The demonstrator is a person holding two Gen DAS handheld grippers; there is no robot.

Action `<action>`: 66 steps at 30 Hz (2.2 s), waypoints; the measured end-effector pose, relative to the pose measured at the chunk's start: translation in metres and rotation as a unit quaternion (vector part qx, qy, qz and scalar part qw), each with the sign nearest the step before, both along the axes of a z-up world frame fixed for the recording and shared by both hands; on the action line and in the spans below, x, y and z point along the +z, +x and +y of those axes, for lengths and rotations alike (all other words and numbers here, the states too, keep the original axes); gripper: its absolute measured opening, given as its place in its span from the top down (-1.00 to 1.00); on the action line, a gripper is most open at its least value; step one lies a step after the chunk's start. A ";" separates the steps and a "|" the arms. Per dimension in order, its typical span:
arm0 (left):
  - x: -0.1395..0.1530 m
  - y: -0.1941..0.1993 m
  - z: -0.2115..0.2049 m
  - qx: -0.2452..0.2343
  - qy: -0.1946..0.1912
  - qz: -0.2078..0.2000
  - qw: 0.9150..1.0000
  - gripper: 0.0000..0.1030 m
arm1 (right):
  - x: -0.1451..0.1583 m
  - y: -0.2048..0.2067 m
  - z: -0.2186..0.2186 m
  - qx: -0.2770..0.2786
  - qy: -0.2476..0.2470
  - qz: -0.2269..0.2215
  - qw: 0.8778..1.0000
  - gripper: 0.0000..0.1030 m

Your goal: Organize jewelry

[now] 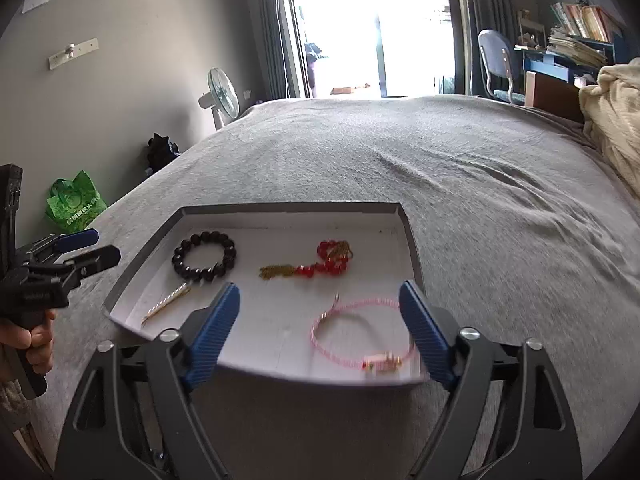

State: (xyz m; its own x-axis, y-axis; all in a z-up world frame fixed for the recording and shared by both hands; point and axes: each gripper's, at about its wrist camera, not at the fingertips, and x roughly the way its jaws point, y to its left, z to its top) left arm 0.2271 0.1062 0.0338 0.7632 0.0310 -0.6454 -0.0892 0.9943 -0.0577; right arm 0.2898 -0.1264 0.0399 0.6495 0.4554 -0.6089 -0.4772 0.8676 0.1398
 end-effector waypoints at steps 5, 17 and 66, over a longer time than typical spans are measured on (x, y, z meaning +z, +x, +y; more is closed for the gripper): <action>-0.003 -0.025 -0.001 -0.010 -0.037 -0.006 0.999 -0.89 | -0.003 -0.025 -0.008 -0.005 0.006 -0.014 1.000 -0.84; -0.020 -0.069 -0.020 0.003 -0.033 -0.018 0.999 -0.90 | -0.013 -0.072 -0.023 -0.017 0.005 -0.035 0.999 -0.89; -0.074 -0.096 -0.122 -0.174 0.018 0.075 0.982 0.01 | -0.027 -0.117 -0.045 -0.043 0.022 -0.046 0.998 -0.89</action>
